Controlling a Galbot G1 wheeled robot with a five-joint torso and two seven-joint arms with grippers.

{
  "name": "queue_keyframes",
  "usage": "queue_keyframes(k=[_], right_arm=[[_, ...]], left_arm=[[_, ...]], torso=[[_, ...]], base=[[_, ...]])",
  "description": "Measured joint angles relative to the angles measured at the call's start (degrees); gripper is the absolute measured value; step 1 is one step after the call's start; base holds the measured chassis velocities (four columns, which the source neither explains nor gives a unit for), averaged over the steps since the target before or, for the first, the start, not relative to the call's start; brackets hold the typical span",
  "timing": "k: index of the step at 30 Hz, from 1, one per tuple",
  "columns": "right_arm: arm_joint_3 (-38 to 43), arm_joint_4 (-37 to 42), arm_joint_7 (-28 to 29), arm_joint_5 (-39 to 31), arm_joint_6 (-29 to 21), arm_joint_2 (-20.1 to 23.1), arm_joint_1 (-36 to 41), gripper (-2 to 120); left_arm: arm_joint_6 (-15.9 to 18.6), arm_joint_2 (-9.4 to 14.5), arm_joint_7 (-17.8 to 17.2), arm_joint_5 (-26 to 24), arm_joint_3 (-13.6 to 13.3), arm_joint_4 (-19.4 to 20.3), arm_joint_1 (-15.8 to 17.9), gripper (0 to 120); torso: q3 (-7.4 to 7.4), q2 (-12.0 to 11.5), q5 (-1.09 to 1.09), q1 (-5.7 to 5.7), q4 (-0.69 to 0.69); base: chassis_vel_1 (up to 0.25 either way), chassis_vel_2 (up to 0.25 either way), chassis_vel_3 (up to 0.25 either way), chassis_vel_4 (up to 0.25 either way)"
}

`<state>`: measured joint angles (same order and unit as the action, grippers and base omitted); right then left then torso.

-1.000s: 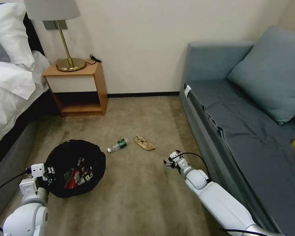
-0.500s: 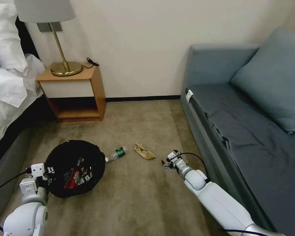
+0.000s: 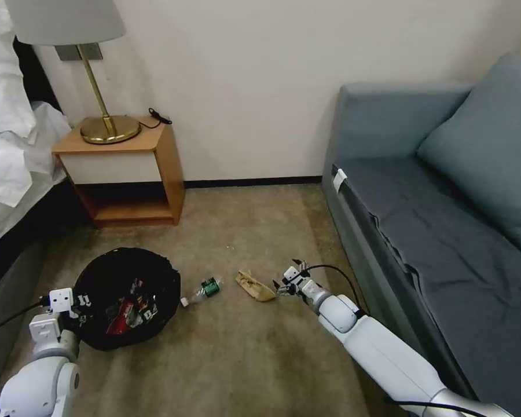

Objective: Pick up the trash bin, then pick up the garbage on the floor and place it into the trash bin.

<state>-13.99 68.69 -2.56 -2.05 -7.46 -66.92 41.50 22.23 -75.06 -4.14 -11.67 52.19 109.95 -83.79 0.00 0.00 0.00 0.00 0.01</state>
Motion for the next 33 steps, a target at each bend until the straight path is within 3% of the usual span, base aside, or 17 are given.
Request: queue_keyframes(k=[33], right_arm=[[-4.8, 3.3, -0.1, 0.7, -1.0, -0.2, -0.8, 100]], left_arm=[[0.3, -0.1, 0.1, 0.0, -1.0, -0.7, 0.5, 4]], torso=[[0.0, 0.0, 0.01, 0.0, 0.0]], base=[[-0.14, 0.138, 0.14, -0.138]])
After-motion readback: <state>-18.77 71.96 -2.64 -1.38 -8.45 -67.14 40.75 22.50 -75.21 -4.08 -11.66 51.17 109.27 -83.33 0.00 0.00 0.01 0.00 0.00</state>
